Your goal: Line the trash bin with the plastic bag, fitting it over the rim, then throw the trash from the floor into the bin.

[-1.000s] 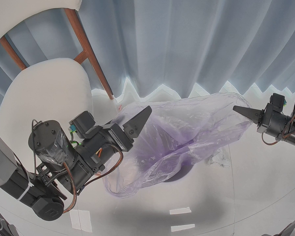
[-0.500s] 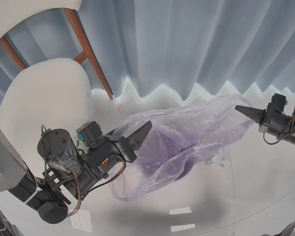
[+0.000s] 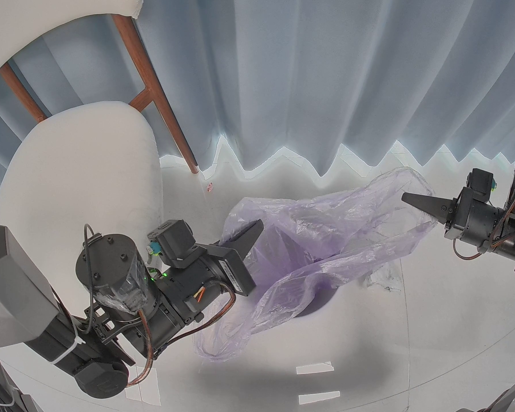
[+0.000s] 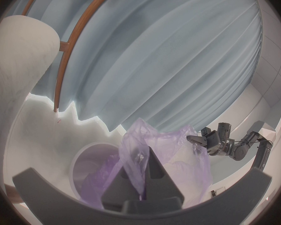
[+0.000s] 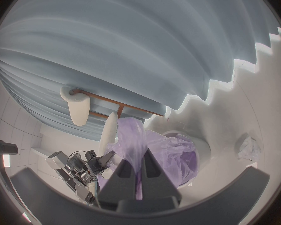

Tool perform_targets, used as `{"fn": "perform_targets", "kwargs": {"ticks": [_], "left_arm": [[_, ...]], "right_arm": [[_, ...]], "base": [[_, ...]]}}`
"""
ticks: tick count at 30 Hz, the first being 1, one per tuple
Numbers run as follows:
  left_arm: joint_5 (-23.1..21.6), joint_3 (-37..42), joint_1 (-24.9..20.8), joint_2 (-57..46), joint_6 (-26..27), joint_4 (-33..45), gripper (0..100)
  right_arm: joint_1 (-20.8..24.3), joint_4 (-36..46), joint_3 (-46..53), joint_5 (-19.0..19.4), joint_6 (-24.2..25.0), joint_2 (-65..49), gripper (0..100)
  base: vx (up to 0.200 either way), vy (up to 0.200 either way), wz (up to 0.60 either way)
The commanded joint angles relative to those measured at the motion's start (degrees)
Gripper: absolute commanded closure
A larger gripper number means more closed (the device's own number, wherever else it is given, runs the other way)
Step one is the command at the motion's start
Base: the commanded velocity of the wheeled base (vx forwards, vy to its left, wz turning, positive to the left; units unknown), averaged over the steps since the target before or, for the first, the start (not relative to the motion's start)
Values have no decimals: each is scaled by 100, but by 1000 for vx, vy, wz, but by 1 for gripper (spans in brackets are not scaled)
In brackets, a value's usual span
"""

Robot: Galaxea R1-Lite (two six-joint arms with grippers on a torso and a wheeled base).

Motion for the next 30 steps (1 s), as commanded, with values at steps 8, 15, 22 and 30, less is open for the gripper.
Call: {"fn": "perform_targets", "kwargs": {"ticks": [8,15,22,30], "left_arm": [[-288,175,-46,-181,188,1,100],[-798,219,-125,-401,250,221,100],[-139,-18,-310,-409,426,309,100],[591,8,-406,-392,927,309,100]], "right_arm": [[337,-24,224,5,-17,83,100],[381,-15,259,5,-17,92,100],[566,-33,347,-4,-17,162,100],[741,-6,417,-4,18,206,100]], "base": [[0,0,0],[171,0,0],[0,0,0],[0,0,0]]}}
